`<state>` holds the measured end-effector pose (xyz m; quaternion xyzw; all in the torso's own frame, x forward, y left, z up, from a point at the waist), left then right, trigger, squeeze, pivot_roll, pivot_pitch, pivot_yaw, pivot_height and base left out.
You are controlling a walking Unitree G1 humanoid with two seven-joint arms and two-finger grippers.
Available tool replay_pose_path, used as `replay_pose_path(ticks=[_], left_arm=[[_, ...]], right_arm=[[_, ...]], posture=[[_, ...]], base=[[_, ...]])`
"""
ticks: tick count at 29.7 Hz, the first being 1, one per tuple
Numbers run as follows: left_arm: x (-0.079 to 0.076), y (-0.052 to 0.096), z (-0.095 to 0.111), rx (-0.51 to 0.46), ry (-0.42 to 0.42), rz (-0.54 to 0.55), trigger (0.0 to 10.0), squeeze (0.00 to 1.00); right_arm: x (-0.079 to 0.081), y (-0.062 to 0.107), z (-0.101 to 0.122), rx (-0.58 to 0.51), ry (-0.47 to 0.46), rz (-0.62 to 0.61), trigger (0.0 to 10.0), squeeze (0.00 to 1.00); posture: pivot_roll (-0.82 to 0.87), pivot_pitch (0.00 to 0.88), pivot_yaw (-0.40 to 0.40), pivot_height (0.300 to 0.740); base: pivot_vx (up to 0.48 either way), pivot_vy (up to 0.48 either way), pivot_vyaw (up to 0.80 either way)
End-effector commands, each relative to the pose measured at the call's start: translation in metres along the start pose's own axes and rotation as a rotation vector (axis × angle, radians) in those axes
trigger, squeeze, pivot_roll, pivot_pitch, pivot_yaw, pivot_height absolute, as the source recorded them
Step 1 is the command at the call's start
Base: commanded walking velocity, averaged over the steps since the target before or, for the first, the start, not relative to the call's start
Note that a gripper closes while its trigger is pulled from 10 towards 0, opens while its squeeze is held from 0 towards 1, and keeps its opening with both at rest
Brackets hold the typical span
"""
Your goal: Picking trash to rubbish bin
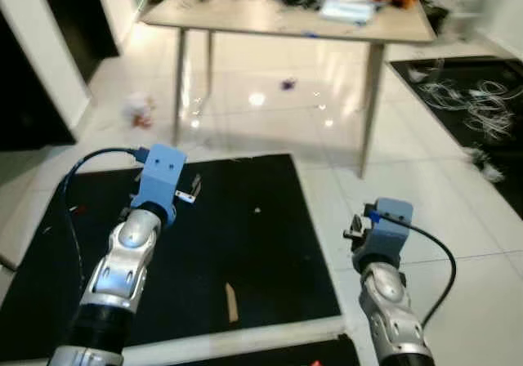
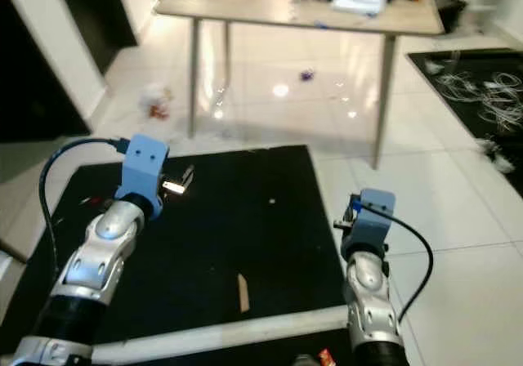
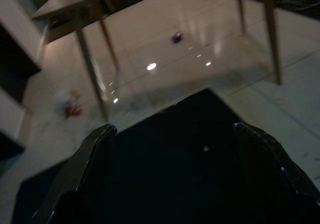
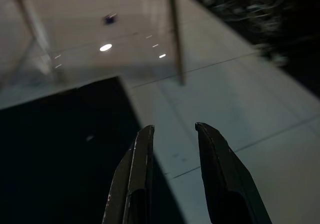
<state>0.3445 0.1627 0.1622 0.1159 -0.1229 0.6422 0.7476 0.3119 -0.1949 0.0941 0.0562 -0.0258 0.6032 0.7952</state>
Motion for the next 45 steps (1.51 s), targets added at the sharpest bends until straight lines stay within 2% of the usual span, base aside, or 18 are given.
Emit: replay_pose_path(ticks=[1,20,45], left_arm=[[0.0017,0.0027,-0.0068,0.026,0.007,0.0,10.0,0.0],[0.0048,0.0024,-0.0069,0.032,0.038,0.015,10.0,0.0],[0.0037,0.0033,-0.0066,0.023,0.031,-0.004,10.0,0.0]], right_arm=[[0.0008,0.0035,-0.0067,0.026,-0.022,-0.009,10.0,0.0],[0.003,0.003,-0.007,0.026,-0.003,0.007,10.0,0.0],[0.0028,0.0039,-0.0084,0.027,0.013,0.013,10.0,0.0]], posture=[[0.02,0.128,0.067,0.74],[0.02,0.123,0.068,0.74],[0.02,0.132,0.073,0.74]], base=[[0.0,0.0,-0.8],[0.0,0.0,-0.04],[0.365,0.0,0.0]])
Point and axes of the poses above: a point about 5 cm out from each wrist's last joint towards the gripper, its own y axis pointing back from the gripper into the wrist, its own z axis along the axis of the wrist's last joint, x = y × z, the point moved 1 cm from there along -y, pointing out of the wrist towards the gripper, and after that the axes turned 4 degrees about -y, right-handed, at the moved point
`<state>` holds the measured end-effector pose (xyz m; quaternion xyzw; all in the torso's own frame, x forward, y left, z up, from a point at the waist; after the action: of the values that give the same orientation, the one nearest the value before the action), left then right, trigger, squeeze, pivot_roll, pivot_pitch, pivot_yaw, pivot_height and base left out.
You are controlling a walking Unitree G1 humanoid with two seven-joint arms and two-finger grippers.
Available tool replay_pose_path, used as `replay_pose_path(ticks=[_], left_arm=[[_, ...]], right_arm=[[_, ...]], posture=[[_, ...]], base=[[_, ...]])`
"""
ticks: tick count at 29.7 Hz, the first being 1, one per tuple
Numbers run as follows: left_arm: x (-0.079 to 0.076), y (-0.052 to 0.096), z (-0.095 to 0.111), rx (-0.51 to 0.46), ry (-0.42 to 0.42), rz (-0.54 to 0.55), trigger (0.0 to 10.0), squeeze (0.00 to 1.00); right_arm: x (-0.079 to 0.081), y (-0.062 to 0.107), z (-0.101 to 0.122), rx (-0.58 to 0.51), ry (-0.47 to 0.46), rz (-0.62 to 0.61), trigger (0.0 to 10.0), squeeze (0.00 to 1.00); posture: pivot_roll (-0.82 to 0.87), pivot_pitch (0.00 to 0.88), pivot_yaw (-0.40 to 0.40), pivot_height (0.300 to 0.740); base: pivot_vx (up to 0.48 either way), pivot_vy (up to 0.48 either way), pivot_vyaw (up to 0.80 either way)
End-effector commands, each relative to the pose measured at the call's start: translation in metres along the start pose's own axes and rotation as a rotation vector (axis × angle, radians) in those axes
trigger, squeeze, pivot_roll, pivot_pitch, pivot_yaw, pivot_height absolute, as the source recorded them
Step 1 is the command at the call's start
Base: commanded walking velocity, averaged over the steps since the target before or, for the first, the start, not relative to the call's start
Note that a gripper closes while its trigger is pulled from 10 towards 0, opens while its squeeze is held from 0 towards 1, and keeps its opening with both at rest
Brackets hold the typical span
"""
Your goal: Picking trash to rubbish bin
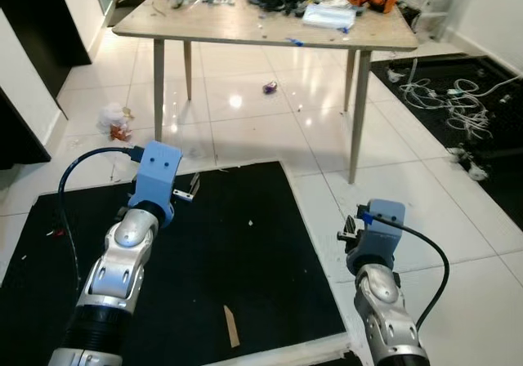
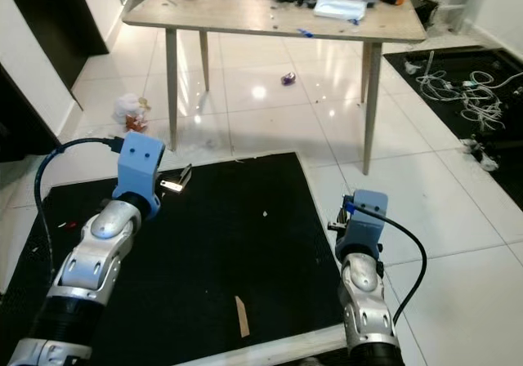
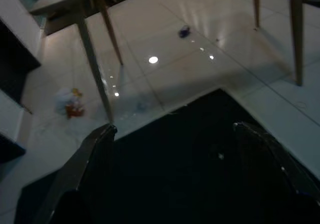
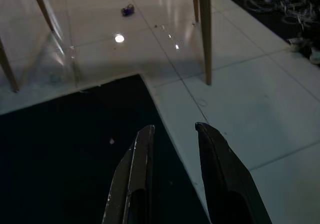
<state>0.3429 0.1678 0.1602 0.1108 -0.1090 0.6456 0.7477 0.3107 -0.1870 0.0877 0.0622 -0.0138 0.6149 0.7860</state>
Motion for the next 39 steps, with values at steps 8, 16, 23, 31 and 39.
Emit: replay_pose_path(ticks=[8,16,23,31,39], left_arm=[[-0.0007,0.0004,-0.0021,0.009,0.004,-0.012,10.0,0.0],[-0.0014,0.001,-0.0022,0.009,0.006,-0.016,10.0,0.0],[-0.0028,0.0013,-0.002,0.008,0.005,-0.022,10.0,0.0],[-0.0031,0.0012,-0.002,0.01,0.003,-0.025,10.0,0.0],[-0.0037,0.0013,-0.002,0.01,0.002,-0.028,10.0,0.0]], right_arm=[[-0.0038,0.0011,-0.0012,0.003,0.003,-0.015,10.0,0.0],[-0.0039,0.0012,-0.0013,0.004,0.004,-0.015,10.0,0.0],[-0.0034,0.0011,-0.0009,0.002,0.001,-0.014,10.0,0.0],[-0.0033,0.0018,-0.0012,0.003,0.001,-0.011,10.0,0.0],[-0.0032,0.0026,-0.0013,0.002,-0.002,-0.011,10.0,0.0]], posture=[[0.02,0.134,0.074,0.74],[0.02,0.135,0.074,0.74],[0.02,0.134,0.075,0.74],[0.02,0.136,0.076,0.74],[0.02,0.136,0.077,0.74]], base=[[0.39,0.0,0.0],[0.393,0.0,0.0],[0.396,0.0,0.0],[0.397,0.0,0.0],[0.397,0.0,0.0]])
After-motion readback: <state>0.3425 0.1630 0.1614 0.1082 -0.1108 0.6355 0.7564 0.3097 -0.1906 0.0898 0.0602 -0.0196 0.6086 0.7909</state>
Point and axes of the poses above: a point about 5 cm out from each wrist's last joint towards the gripper, its own y axis pointing back from the gripper into the wrist, its own z axis along the axis of the wrist's last joint, x = y × z, the point moved 1 cm from there along -y, pointing out of the wrist towards the gripper, and after that the axes turned 4 degrees about -y, right-handed, at the moved point
